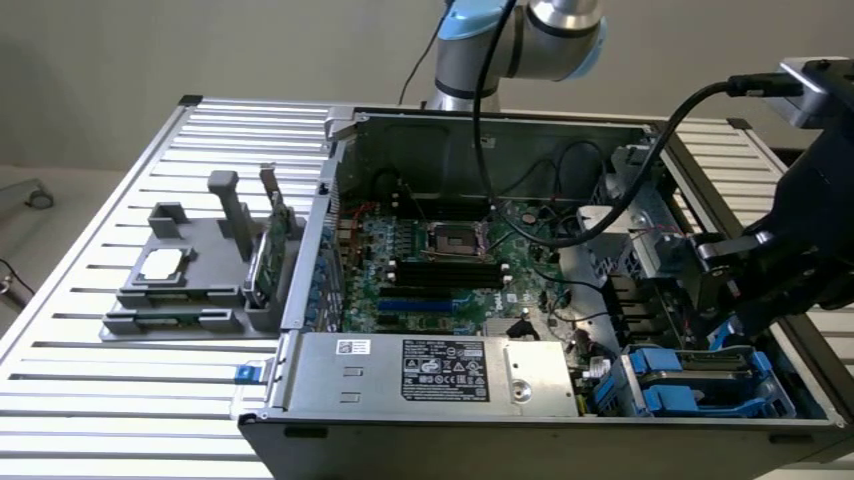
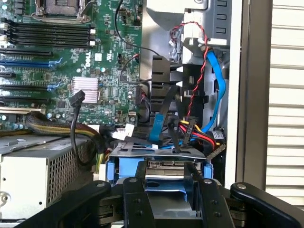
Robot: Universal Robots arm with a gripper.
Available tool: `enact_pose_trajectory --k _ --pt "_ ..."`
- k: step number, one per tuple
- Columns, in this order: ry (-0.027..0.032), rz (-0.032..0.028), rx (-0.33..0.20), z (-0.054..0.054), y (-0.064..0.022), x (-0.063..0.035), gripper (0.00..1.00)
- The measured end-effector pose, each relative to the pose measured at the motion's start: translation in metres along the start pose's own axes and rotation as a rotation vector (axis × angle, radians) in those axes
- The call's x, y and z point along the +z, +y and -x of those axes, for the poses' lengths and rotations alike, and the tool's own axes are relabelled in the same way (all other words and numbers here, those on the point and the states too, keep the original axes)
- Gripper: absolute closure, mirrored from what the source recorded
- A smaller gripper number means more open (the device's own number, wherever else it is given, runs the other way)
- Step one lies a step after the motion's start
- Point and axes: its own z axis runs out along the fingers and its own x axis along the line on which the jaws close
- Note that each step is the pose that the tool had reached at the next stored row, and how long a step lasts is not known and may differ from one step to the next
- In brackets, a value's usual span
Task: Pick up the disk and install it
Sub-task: 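Insert the first disk wire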
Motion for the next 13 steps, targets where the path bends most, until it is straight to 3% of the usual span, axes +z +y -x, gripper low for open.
enact_pose_trajectory --k 8,13 --pt "-0.0056 0.002 0.057 0.0013 0.0009 0.0008 0.56" --pt "-0.0081 0.0012 0.068 0.0014 0.008 0.0015 0.56"
